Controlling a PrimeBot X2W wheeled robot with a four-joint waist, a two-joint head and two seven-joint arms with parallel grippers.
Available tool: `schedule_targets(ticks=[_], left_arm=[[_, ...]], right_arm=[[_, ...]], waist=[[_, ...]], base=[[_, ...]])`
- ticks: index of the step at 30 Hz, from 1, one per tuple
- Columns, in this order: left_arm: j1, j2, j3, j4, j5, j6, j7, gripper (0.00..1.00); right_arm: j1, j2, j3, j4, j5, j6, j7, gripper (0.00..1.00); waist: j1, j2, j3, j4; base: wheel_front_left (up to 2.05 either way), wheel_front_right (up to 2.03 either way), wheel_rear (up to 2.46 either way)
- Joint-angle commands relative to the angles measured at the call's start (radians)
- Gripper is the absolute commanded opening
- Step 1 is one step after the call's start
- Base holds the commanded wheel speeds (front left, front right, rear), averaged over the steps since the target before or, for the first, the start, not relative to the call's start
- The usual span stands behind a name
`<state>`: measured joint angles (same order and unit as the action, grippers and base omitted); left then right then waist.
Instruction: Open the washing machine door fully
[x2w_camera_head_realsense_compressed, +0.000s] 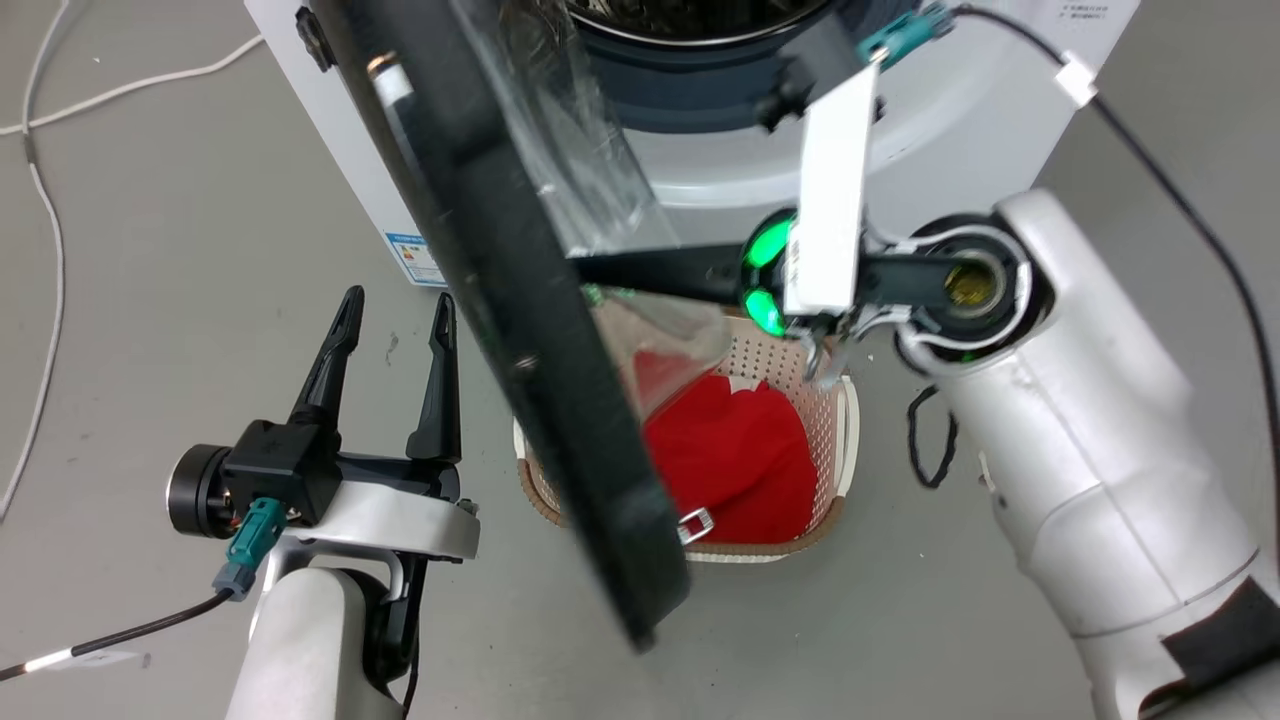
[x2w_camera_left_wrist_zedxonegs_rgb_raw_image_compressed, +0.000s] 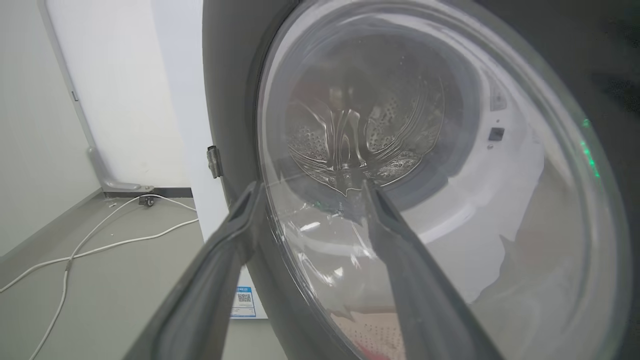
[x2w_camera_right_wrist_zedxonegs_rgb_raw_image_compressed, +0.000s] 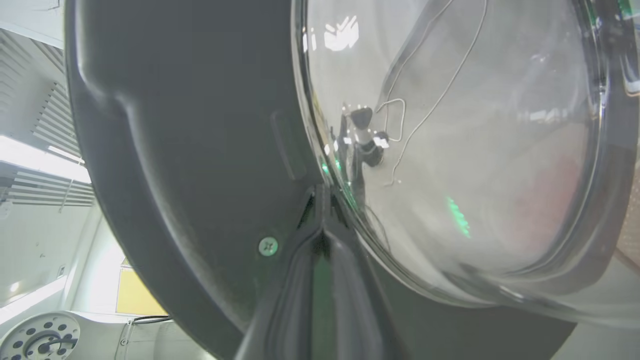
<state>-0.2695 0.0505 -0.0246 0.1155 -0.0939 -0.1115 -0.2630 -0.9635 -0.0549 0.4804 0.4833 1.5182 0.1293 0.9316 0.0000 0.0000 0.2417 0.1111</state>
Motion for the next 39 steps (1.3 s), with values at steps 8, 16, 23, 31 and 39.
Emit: schedule_targets(ticks=[8,16,23,31,39], left_arm=[[0.035,0.0,-0.007,0.003,-0.005,0.006,-0.002,1.0],[0.07,0.0,-0.002,0.009,-0.007,0.012,-0.002,1.0],[0.108,-0.001,0.033,0.01,0.0,0.014,-0.002,1.0],[0.142,0.0,0.07,0.007,0.013,0.009,-0.002,1.0],[0.167,0.0,0.102,0.015,0.017,0.012,-0.002,1.0]], right_arm=[[0.051,0.007,0.101,-0.041,0.054,0.002,-0.132,0.0],[0.205,-0.028,-0.003,-0.143,-0.003,0.002,-0.455,0.0],[0.443,-0.109,-0.144,-0.251,-0.096,0.002,-0.775,1.0],[0.667,-0.149,-0.249,-0.284,-0.257,0.002,-1.025,1.0],[0.792,-0.085,-0.423,-0.266,-0.623,0.002,-1.175,1.0]], waist=[[0.0,0.0,-0.033,-0.001],[0.0,0.0,-0.084,-0.02],[0.0,0.0,-0.137,-0.049],[0.0,0.0,-0.171,-0.084],[0.0,0.0,-0.198,-0.1]], base=[[0.0,0.0,0.0],[0.0,0.0,0.0],[0.0,0.0,0.0],[0.0,0.0,0.0],[0.0,0.0,0.0]])
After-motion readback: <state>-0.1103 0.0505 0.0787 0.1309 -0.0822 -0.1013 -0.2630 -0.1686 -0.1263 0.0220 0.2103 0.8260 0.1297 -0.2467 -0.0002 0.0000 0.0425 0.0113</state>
